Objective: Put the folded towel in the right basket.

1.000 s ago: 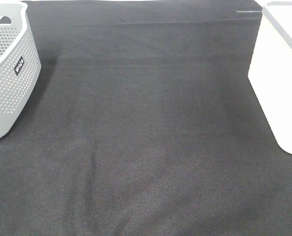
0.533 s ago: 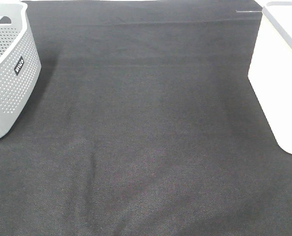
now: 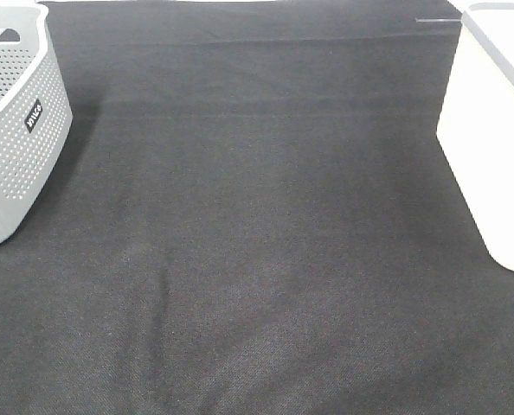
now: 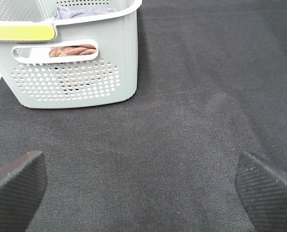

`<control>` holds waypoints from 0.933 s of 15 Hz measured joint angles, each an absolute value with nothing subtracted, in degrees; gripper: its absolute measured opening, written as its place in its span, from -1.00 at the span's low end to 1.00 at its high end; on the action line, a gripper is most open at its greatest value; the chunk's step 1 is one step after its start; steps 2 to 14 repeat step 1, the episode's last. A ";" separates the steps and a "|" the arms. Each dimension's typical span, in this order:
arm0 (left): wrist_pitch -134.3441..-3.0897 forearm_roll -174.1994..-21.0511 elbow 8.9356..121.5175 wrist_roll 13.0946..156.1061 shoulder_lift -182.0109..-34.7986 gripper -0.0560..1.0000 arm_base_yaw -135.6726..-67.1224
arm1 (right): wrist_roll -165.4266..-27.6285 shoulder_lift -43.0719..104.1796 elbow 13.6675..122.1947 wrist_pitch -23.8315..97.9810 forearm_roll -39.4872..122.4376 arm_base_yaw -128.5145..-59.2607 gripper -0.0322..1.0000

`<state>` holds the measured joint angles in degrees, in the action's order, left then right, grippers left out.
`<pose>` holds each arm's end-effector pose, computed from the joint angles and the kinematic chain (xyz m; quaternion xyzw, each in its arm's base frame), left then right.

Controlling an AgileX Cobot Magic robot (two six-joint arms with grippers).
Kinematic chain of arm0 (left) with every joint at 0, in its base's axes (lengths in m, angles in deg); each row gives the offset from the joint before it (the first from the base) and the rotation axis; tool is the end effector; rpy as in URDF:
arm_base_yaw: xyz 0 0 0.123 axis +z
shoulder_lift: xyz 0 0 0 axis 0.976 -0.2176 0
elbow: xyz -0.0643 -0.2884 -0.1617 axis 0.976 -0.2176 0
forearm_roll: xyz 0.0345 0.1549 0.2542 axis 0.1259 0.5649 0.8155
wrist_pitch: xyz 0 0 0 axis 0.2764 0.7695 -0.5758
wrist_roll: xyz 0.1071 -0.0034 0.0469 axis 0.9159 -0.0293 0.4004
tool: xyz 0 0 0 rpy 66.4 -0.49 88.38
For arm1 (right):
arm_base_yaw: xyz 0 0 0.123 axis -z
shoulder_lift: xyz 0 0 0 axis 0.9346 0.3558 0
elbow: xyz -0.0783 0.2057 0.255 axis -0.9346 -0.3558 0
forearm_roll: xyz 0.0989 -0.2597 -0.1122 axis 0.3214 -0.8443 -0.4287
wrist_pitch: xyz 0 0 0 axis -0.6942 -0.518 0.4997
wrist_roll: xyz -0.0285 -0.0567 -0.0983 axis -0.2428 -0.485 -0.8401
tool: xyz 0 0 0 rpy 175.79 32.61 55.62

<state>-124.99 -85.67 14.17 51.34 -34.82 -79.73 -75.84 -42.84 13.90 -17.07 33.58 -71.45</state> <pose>0.0080 -0.0030 0.2892 0.0235 0.8484 -0.0204 0.5284 0.0107 0.0004 0.2692 -0.0340 0.8737 0.0005 0.4852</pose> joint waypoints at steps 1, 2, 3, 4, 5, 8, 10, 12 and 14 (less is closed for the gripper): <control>-124.99 -85.67 14.17 51.34 -34.82 0.98 -79.73 | -75.84 -42.84 13.90 -17.07 33.58 -71.45 0.93; -124.99 -85.67 14.17 51.34 -34.82 0.98 -79.73 | -75.84 -42.84 13.90 -17.07 33.58 -71.45 0.93; -124.99 -85.67 14.17 51.34 -34.82 0.98 -79.73 | -75.84 -42.84 13.90 -17.07 33.58 -71.45 0.93; -124.99 -85.67 14.17 51.34 -34.82 0.98 -79.73 | -75.84 -42.84 13.90 -17.07 33.58 -71.45 0.93; -124.99 -85.67 14.17 51.34 -34.82 0.98 -79.73 | -75.84 -42.84 13.90 -17.07 33.58 -71.45 0.93; -124.99 -85.67 14.17 51.34 -34.82 0.98 -79.73 | -75.84 -42.84 13.90 -17.07 33.58 -71.45 0.93; -124.99 -85.67 14.17 51.34 -34.82 0.98 -79.73 | -75.84 -42.84 13.90 -17.07 33.58 -71.45 0.93; -124.99 -85.67 14.17 51.34 -34.82 0.98 -79.73 | -75.84 -42.84 13.90 -17.07 33.58 -71.45 0.93; -124.99 -85.67 14.17 51.34 -34.82 0.98 -79.73 | -75.84 -42.84 13.90 -17.07 33.58 -71.45 0.93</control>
